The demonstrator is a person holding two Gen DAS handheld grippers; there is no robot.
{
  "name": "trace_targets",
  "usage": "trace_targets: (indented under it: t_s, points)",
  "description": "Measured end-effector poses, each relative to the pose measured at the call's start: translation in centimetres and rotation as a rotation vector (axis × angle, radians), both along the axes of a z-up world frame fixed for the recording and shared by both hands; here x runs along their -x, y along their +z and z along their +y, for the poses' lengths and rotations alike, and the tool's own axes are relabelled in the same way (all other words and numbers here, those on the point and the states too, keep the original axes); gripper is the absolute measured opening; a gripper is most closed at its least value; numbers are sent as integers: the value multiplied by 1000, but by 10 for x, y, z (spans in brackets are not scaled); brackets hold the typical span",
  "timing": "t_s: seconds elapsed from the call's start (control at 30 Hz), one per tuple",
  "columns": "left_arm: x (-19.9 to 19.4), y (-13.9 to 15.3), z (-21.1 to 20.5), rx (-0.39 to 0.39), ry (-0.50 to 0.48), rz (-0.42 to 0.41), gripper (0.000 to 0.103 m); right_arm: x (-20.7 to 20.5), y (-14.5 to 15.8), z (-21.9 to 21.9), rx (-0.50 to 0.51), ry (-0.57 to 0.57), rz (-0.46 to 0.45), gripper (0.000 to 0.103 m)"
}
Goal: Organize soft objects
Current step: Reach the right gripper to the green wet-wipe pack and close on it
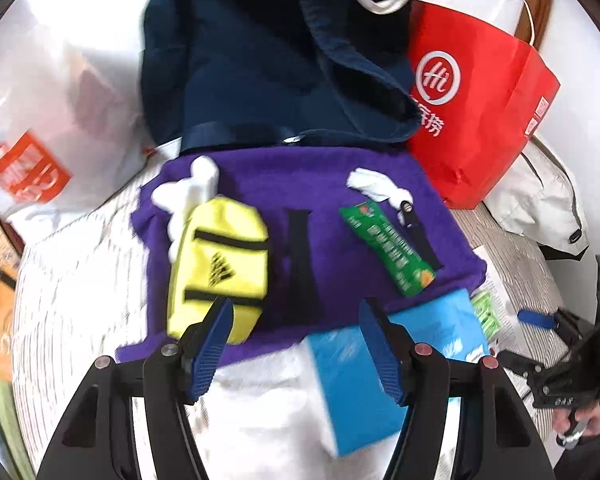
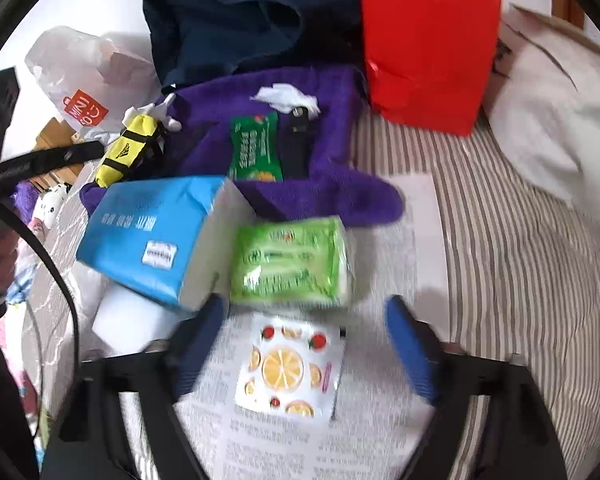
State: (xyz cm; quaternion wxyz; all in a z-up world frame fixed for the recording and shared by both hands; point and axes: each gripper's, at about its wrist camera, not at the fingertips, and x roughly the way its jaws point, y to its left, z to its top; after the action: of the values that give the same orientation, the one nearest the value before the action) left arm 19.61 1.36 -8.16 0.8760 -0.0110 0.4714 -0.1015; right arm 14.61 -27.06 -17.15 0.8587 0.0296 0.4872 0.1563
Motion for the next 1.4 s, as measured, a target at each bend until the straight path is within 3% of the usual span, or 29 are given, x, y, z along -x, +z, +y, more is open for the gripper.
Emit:
trace_targets:
  t_s: [0.2,0.37,0.67,1.1,1.33,1.4]
  points:
    - [23,-2,28,20,54,10,64,-15,-1,13,18,21,-8,91]
    - [40,-6,46,19,83,18,65,-25,-12,22,90,7,2,91]
    - [58,-22,71,44,132,61,66,-39,-28,21,60,5,35,92]
    - [69,-22,72,52,127,56,66,-21,-23,-8,78,5,19,89]
    - [74,-20,66,45,123,55,66,-34,-30,8,97,73,17,92]
    - [76,-20,66,42,125,55,66,-35,-33,16,145,88,-13,92]
